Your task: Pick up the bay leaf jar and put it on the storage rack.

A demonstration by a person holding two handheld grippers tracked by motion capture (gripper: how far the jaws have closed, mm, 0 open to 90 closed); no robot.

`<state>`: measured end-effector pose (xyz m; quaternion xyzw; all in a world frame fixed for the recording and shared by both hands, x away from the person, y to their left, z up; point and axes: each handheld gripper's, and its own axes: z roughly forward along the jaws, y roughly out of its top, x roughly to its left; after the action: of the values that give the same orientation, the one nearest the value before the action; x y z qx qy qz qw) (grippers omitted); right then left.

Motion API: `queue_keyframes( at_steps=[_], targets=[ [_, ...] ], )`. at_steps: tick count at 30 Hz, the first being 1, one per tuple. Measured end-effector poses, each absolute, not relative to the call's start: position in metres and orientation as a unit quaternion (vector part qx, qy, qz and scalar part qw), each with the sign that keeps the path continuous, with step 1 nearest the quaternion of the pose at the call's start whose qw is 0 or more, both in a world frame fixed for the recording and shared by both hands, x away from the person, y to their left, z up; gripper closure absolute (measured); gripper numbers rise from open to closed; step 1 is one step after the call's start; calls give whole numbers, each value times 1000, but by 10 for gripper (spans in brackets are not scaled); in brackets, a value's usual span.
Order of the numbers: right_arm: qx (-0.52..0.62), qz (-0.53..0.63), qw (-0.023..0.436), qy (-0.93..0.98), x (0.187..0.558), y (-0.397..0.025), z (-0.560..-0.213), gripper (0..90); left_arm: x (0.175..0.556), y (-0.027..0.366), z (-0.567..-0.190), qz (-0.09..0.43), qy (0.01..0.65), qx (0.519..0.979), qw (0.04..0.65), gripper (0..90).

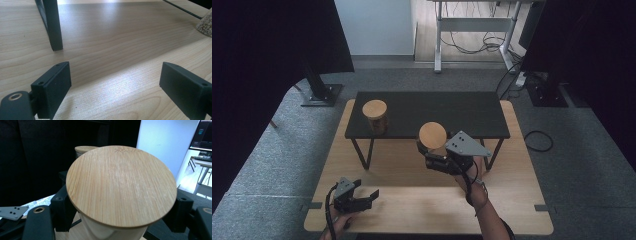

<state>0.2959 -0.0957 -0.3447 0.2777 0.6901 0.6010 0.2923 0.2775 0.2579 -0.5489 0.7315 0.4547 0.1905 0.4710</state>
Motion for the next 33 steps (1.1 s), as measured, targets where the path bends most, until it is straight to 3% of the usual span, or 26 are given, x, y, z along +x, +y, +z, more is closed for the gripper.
queue_keyframes(
  at_steps=[33],
  targets=[
    [288, 597, 302, 686, 320, -95, -337, 253, 278, 258, -549, 189, 453, 734, 470, 98]
  ],
)
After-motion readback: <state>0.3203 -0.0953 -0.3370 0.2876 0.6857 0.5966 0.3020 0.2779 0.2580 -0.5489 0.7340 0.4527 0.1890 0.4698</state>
